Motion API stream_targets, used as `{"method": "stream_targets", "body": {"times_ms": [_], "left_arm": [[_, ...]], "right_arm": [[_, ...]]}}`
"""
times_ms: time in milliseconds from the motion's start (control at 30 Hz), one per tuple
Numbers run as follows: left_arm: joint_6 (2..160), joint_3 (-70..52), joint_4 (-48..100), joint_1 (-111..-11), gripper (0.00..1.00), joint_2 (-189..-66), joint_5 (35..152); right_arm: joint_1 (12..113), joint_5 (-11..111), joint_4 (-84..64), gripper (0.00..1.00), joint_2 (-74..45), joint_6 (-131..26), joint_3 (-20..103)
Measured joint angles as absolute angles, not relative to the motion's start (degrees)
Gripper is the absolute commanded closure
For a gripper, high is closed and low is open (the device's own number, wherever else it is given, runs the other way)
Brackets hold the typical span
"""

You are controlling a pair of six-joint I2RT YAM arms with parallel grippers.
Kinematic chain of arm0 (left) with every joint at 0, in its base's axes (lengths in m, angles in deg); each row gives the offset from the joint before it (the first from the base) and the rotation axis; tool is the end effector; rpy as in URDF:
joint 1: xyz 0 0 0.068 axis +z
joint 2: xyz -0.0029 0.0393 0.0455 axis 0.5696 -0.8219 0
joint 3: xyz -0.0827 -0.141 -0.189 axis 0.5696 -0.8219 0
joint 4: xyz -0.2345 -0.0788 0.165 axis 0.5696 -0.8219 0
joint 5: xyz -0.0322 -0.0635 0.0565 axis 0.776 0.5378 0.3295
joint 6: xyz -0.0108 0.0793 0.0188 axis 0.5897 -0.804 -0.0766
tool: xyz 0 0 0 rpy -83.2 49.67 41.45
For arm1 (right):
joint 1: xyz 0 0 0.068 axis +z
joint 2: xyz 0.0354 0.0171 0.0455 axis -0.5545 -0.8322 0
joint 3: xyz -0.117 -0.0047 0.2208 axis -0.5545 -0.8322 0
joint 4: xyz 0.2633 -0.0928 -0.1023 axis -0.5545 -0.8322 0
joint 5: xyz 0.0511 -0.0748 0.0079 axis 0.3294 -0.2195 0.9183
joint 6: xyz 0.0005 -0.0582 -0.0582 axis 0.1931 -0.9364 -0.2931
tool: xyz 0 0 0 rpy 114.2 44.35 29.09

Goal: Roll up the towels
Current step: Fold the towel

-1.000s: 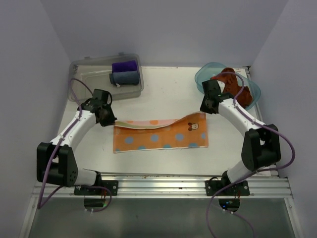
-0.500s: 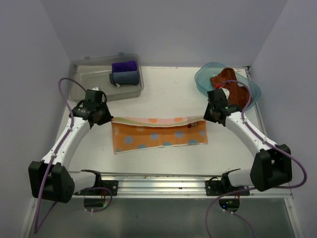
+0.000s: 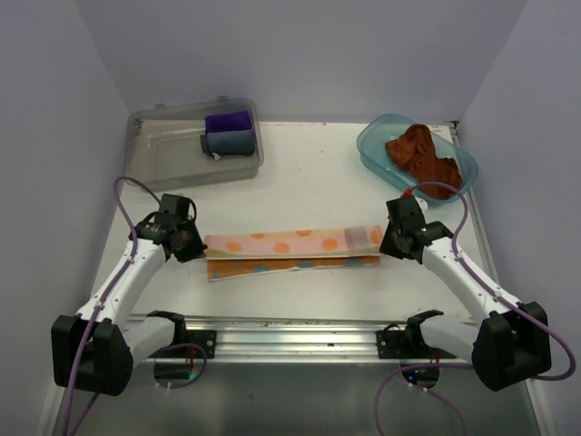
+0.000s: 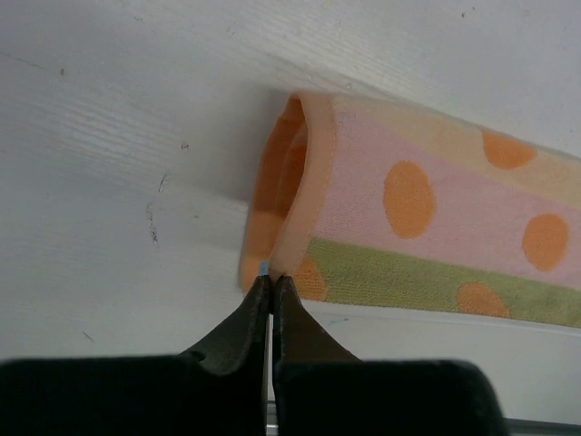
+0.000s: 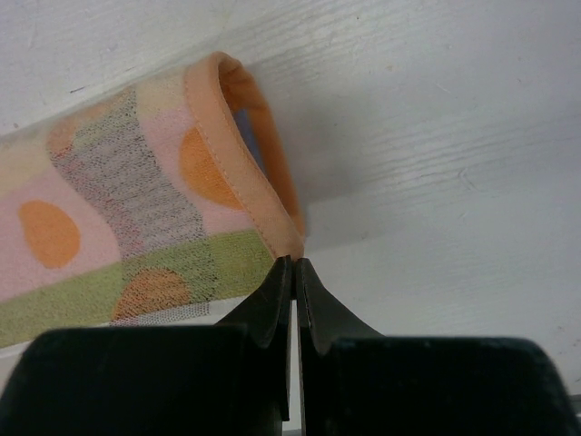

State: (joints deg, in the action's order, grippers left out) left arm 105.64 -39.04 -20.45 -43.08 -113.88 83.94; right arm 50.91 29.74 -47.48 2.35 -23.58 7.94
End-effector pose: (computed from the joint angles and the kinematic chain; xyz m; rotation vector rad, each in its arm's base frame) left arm 0.2550 -0.0355 0.1560 -0.6651 2.6246 -0.2064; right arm 0.2640 0.0656 0.1526 0.4862 2.5412 0.0492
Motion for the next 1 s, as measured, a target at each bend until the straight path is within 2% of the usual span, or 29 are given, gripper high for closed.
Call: {"method": "stream_targets", "body": {"times_ms": [467,1000], "left_arm": [[107.82,-39.48,-21.15,-43.08,1.00,-108.99,84.70],[110.64,-43.37,-20.32,-43.08,1.00,-108.66,86.41]], "right_arm": [[50.91,29.70,-48.71,1.00,4.10,-23.14,8.20],[50.91,29.68,-45.43,1.00,-0.36,-23.14,6.28]]}}
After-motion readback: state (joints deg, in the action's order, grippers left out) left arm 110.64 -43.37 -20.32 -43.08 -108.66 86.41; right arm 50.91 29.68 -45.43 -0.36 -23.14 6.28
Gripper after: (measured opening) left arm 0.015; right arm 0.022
